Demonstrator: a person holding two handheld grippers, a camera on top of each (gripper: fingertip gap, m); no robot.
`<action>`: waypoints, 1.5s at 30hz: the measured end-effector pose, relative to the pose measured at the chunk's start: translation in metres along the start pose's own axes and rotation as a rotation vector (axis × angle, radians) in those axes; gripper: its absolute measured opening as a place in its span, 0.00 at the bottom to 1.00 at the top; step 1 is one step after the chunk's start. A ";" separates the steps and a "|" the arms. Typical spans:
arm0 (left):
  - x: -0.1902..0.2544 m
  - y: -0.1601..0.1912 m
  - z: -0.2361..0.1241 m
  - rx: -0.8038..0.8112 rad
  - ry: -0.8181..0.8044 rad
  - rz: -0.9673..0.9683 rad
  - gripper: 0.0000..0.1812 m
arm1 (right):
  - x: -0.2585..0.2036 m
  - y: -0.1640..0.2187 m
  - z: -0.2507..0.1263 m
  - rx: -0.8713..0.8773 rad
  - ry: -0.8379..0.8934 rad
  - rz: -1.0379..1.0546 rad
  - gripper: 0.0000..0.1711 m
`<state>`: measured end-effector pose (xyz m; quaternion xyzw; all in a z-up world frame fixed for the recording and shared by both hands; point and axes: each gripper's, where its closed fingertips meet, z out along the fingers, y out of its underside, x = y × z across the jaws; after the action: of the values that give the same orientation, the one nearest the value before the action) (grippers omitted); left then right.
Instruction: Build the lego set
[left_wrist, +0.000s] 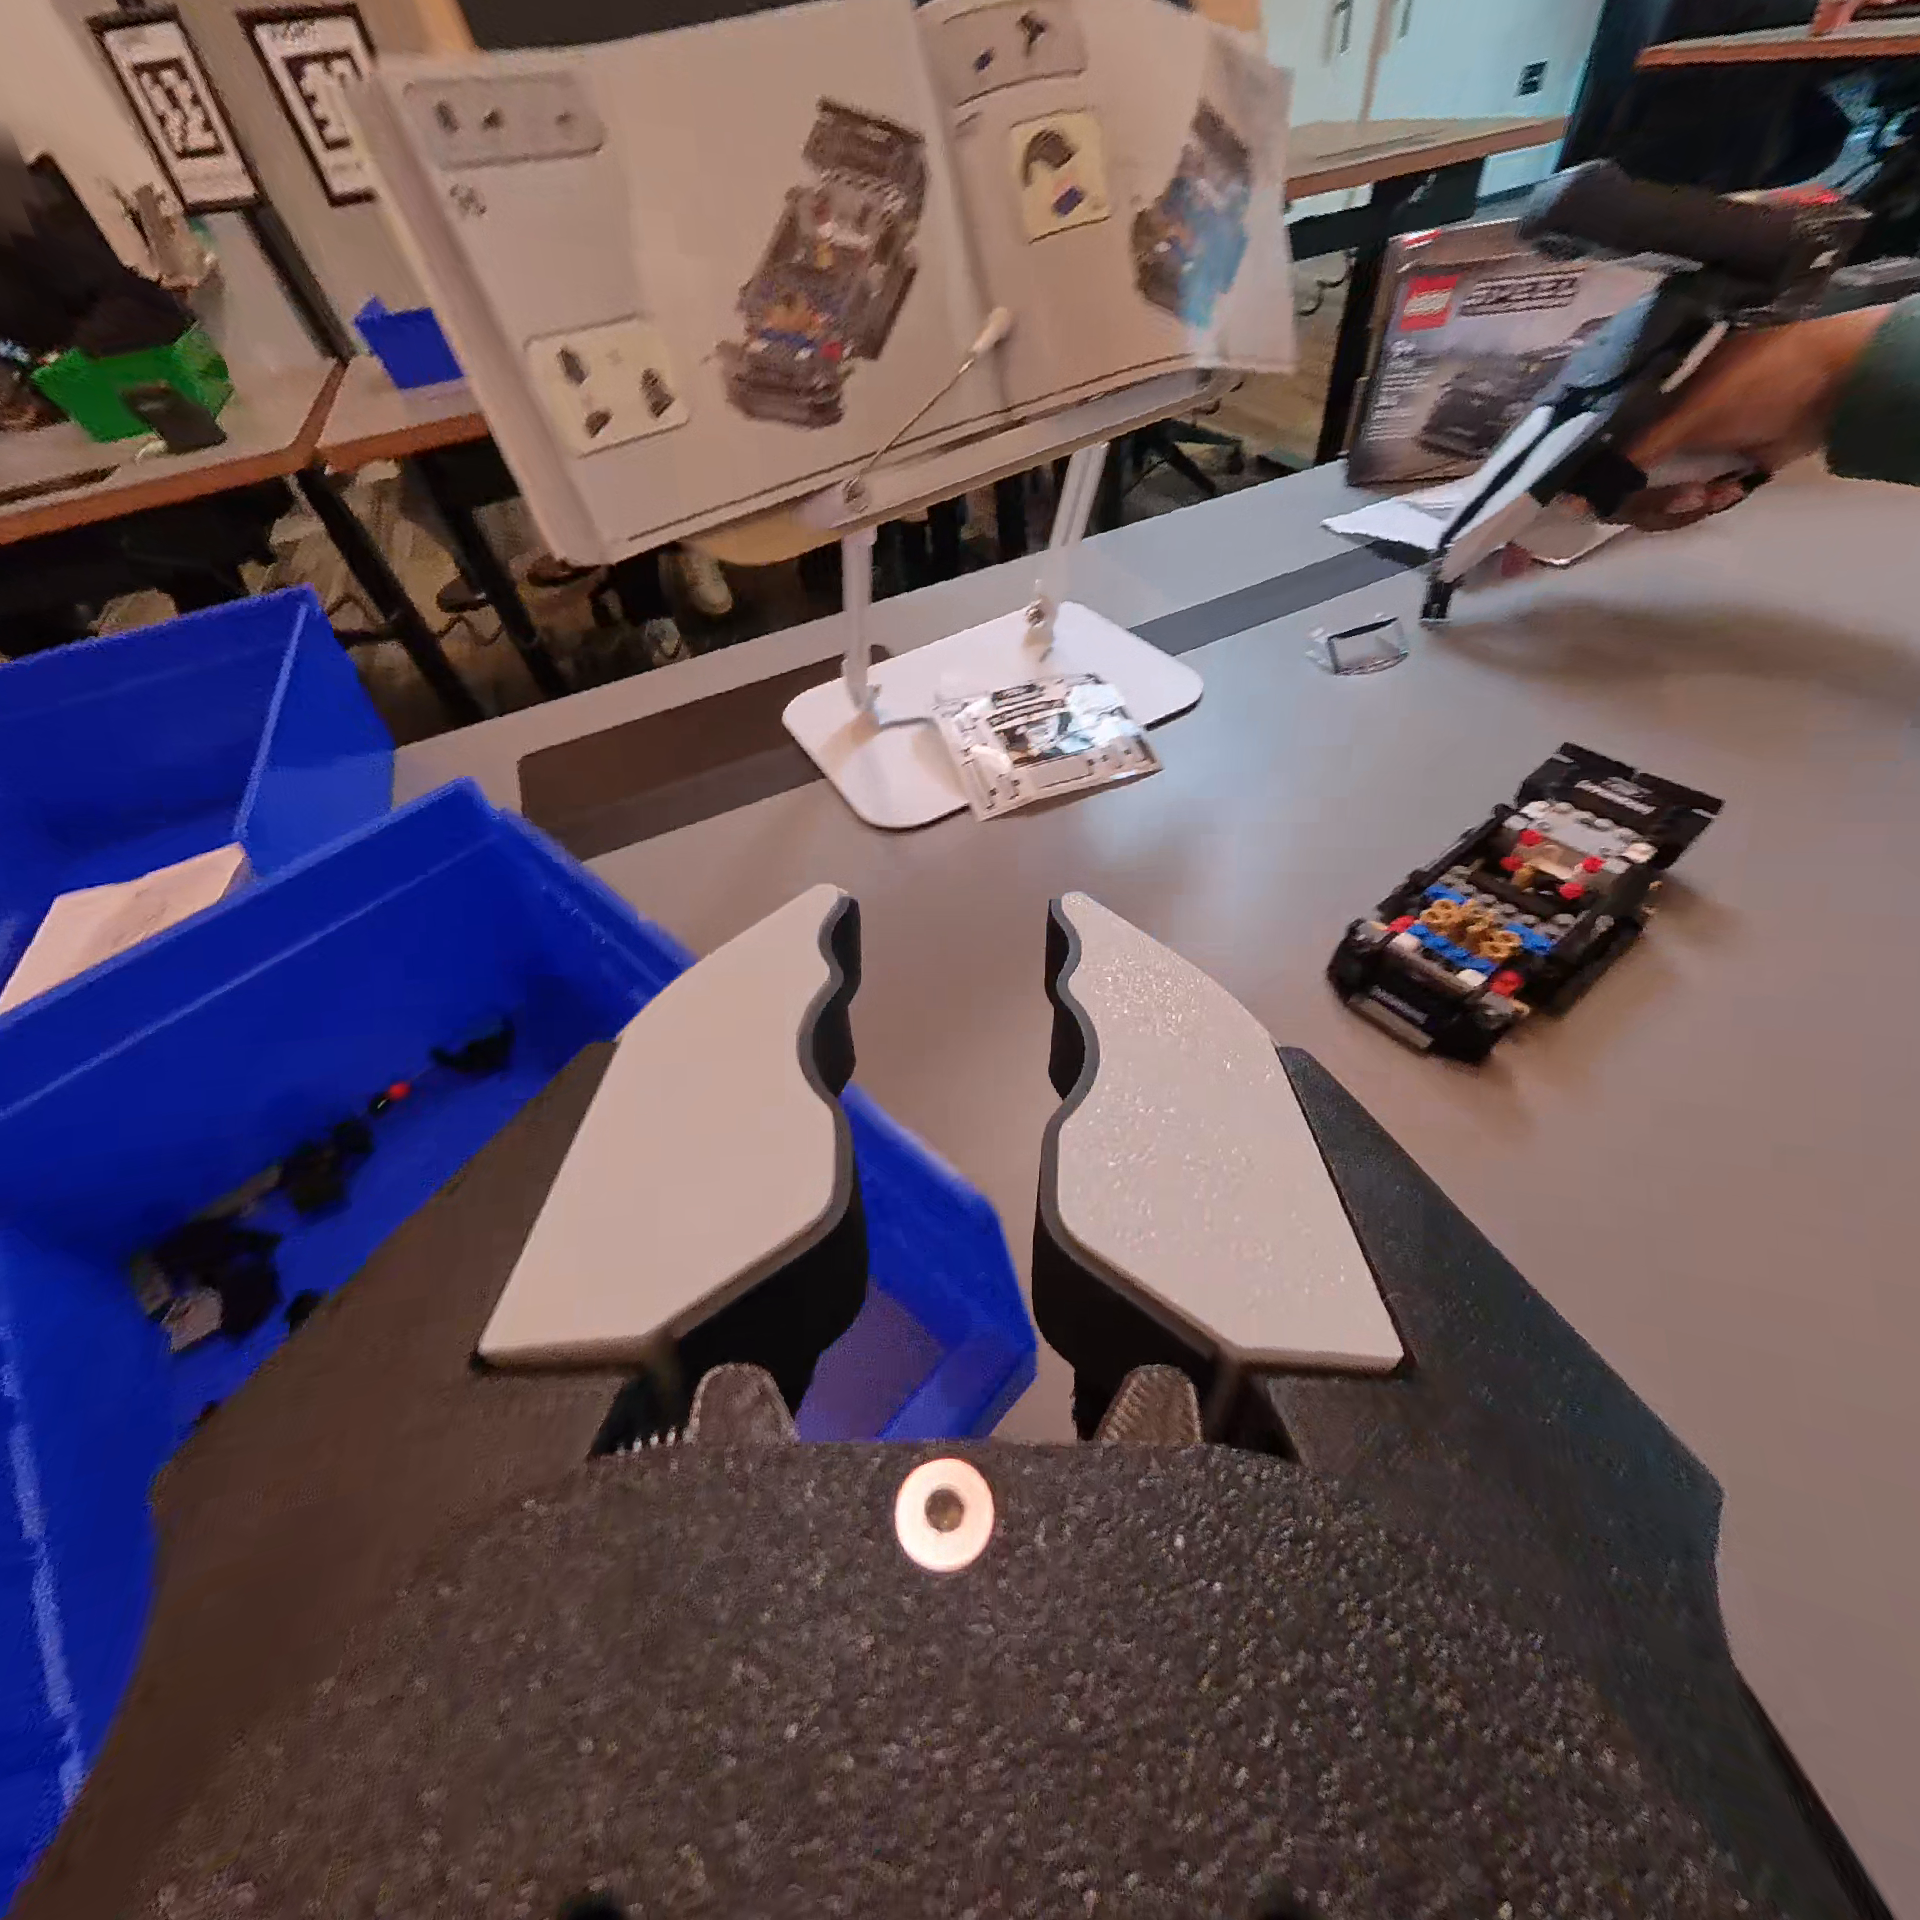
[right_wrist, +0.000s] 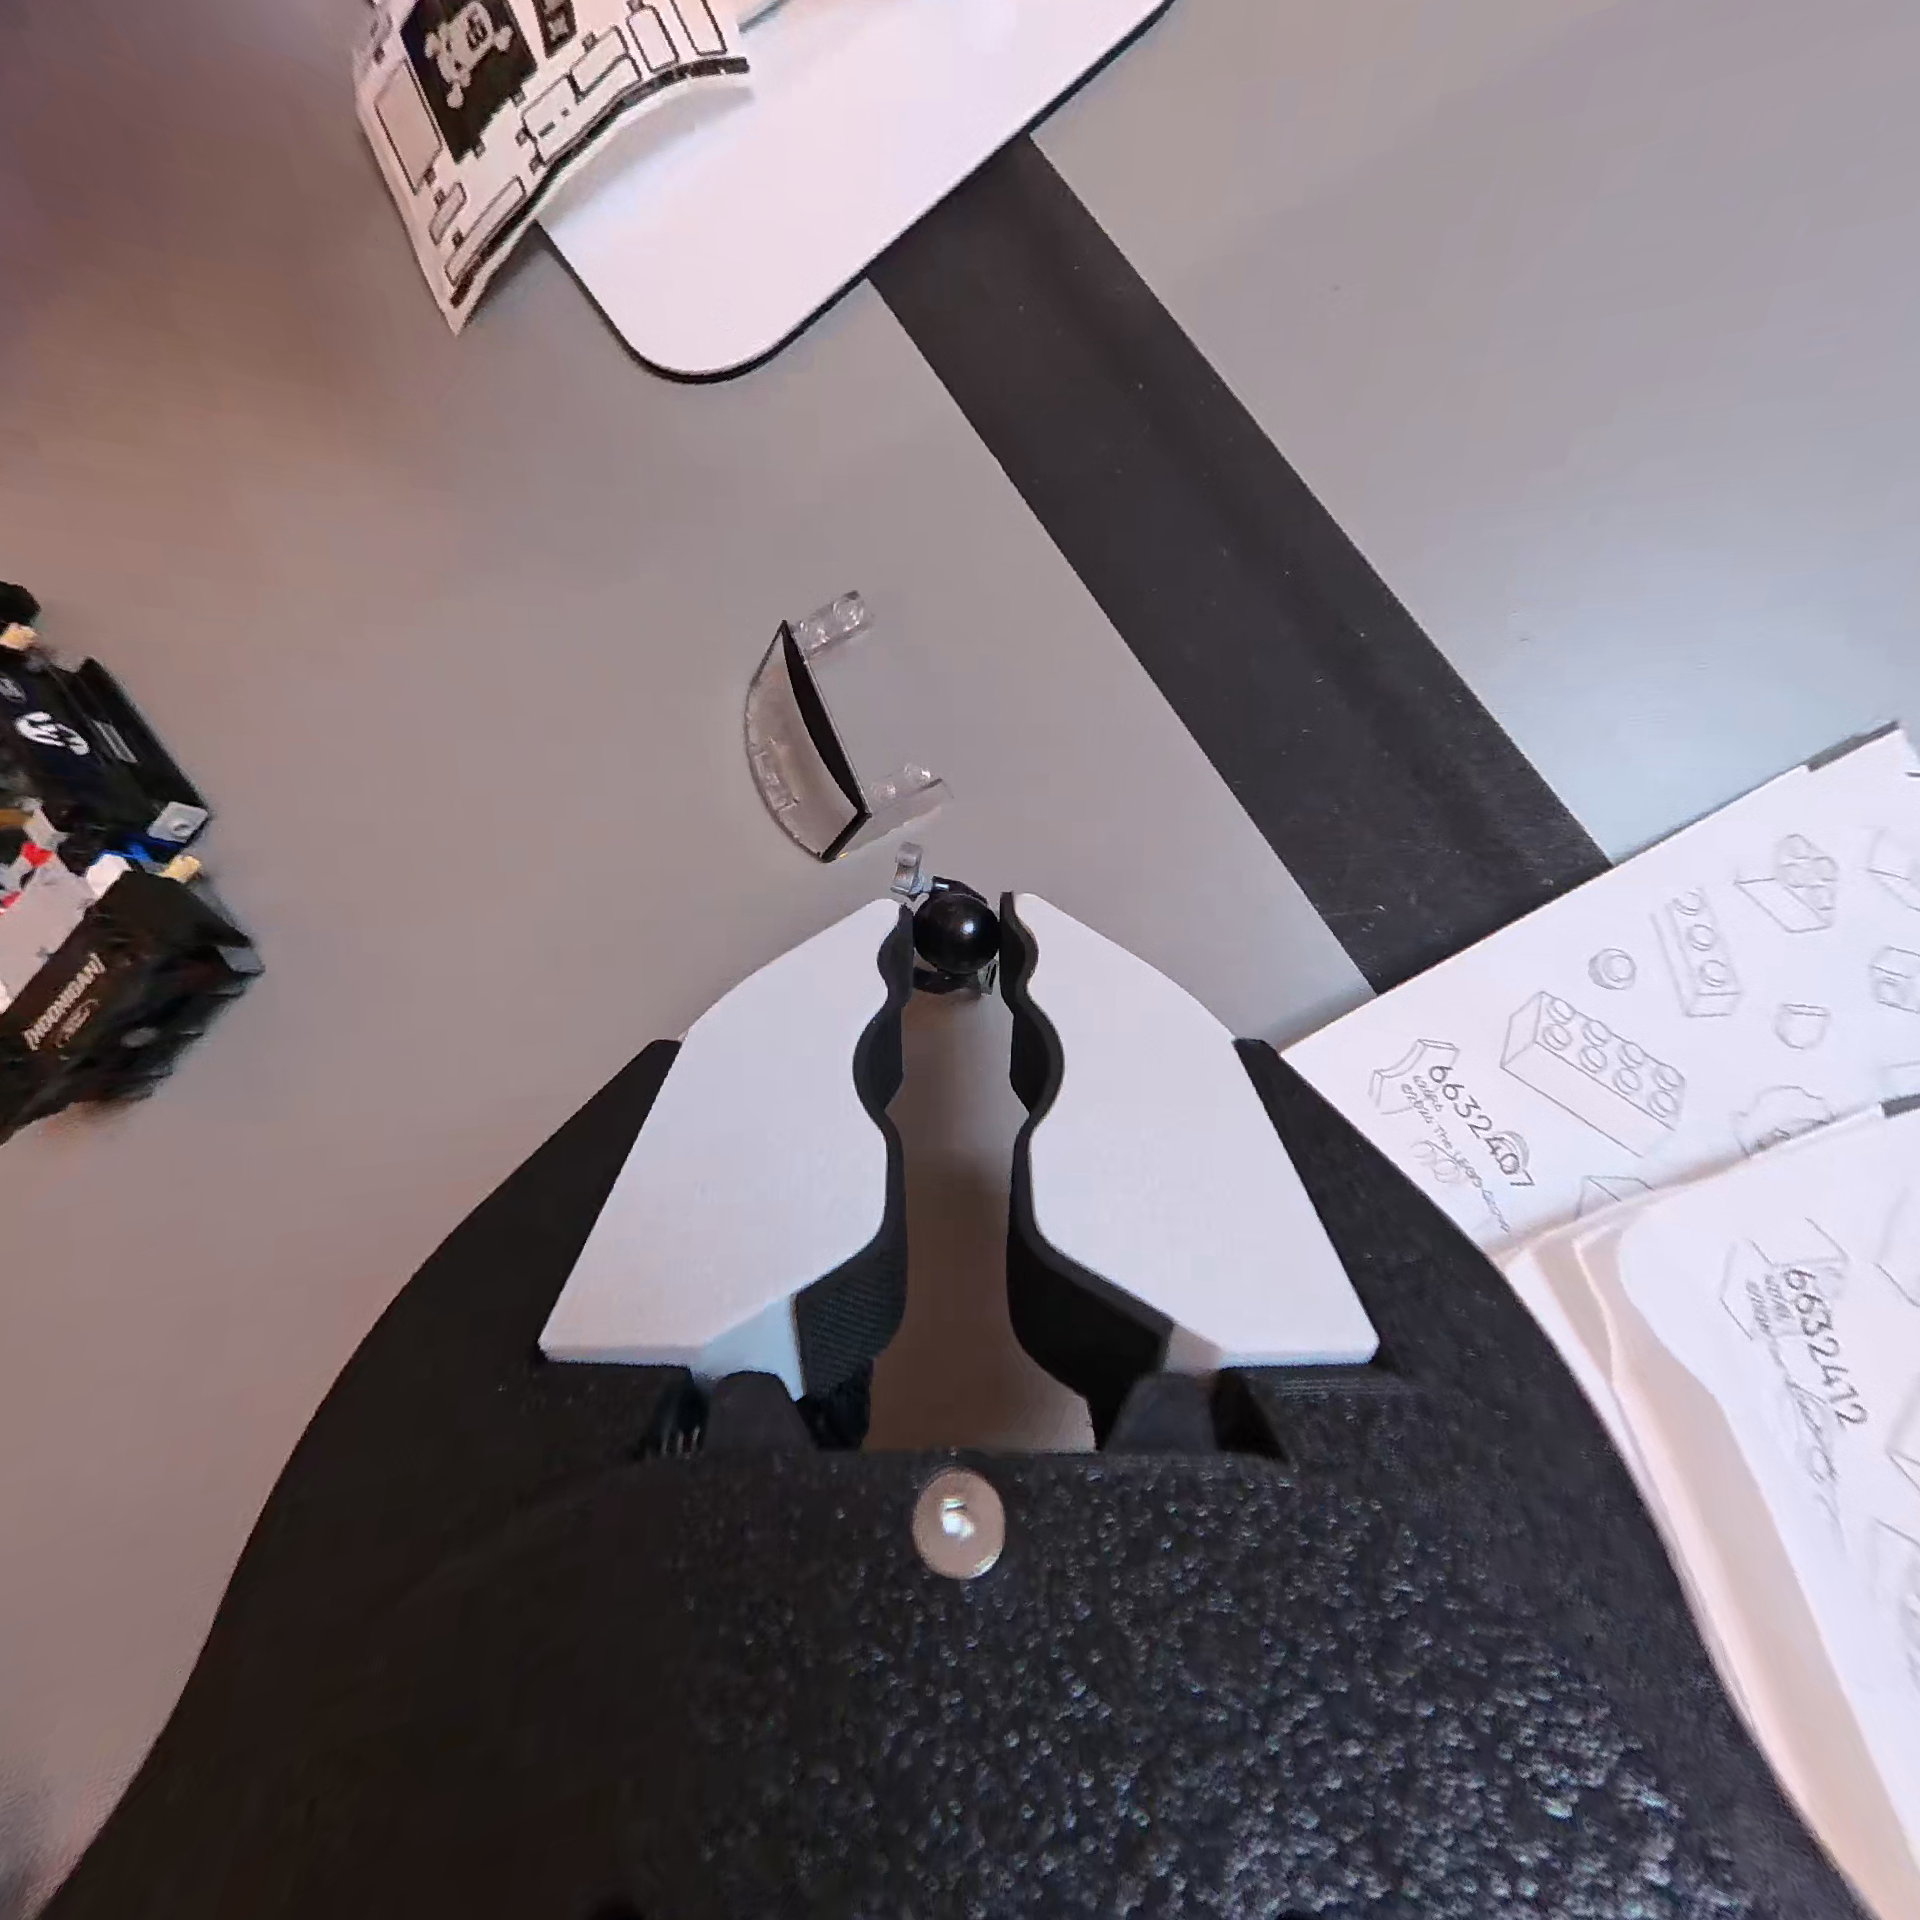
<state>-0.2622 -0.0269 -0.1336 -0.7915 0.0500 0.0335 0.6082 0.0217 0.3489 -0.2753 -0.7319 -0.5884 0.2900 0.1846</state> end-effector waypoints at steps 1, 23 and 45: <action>-0.005 0.004 0.001 -0.007 -0.009 -0.012 0.19 | 0.000 0.000 0.001 0.002 -0.001 -0.001 0.09; 0.002 0.014 0.017 0.019 -0.009 -0.069 0.17 | 0.008 -0.005 -0.009 0.031 0.093 -0.019 0.14; -0.153 0.010 -0.022 -0.076 -0.460 -0.111 0.17 | -0.185 0.010 -0.099 0.696 0.401 0.127 0.00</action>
<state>-0.4158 -0.0446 -0.1205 -0.7868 -0.1347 0.1814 0.5744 0.0668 0.1746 -0.1673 -0.7026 -0.3609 0.3343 0.5142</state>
